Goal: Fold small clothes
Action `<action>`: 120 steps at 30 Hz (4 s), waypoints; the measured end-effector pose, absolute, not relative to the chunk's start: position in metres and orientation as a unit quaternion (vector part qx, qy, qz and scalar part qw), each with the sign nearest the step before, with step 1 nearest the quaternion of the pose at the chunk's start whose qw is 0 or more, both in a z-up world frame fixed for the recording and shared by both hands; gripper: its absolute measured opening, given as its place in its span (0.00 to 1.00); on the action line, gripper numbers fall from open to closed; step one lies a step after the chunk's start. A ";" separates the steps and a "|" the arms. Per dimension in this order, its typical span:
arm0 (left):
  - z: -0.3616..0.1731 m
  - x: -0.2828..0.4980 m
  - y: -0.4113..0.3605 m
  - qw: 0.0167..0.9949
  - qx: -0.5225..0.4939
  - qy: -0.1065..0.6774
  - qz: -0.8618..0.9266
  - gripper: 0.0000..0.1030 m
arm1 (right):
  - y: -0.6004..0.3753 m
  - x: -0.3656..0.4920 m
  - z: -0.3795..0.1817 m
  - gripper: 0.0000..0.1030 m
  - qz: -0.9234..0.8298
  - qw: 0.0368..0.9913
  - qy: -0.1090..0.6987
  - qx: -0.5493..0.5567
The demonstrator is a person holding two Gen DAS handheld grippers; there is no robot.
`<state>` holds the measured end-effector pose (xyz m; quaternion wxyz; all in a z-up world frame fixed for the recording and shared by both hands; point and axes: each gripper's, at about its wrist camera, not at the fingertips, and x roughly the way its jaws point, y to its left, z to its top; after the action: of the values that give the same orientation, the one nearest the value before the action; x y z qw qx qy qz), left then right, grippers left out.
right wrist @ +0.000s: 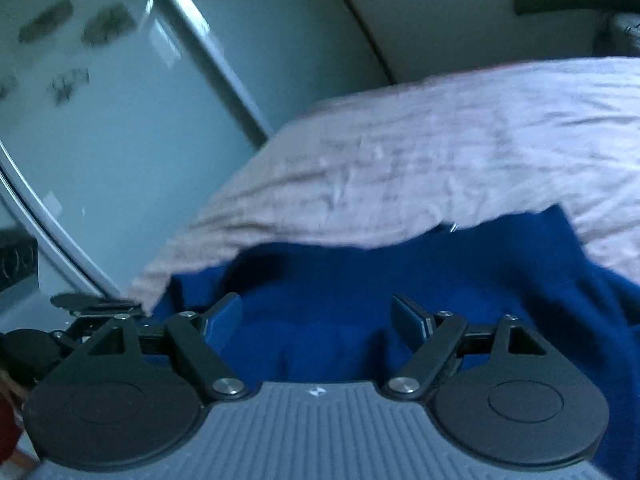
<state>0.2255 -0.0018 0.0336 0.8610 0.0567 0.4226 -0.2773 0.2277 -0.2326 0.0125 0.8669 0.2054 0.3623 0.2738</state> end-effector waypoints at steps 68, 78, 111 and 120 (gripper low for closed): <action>0.028 0.071 0.093 0.948 0.008 0.319 -0.008 0.97 | -0.178 0.058 0.017 0.96 0.174 0.912 0.359 -0.095; 0.015 0.065 0.091 0.938 0.010 0.347 0.003 0.97 | -0.163 0.034 0.057 0.96 0.181 0.935 0.300 -0.055; 0.018 0.168 0.166 0.885 -0.195 0.412 -0.093 0.98 | -0.001 0.012 0.020 0.96 0.231 0.903 0.243 -0.270; -0.003 0.229 0.163 0.850 -0.268 0.422 -0.165 0.97 | 0.050 0.030 0.004 0.94 0.160 0.897 0.139 -0.388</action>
<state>0.2292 0.1630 -0.0027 0.8503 -0.2677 0.4220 -0.1652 0.0300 0.0496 0.0036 0.8968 -0.3884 0.1385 0.1605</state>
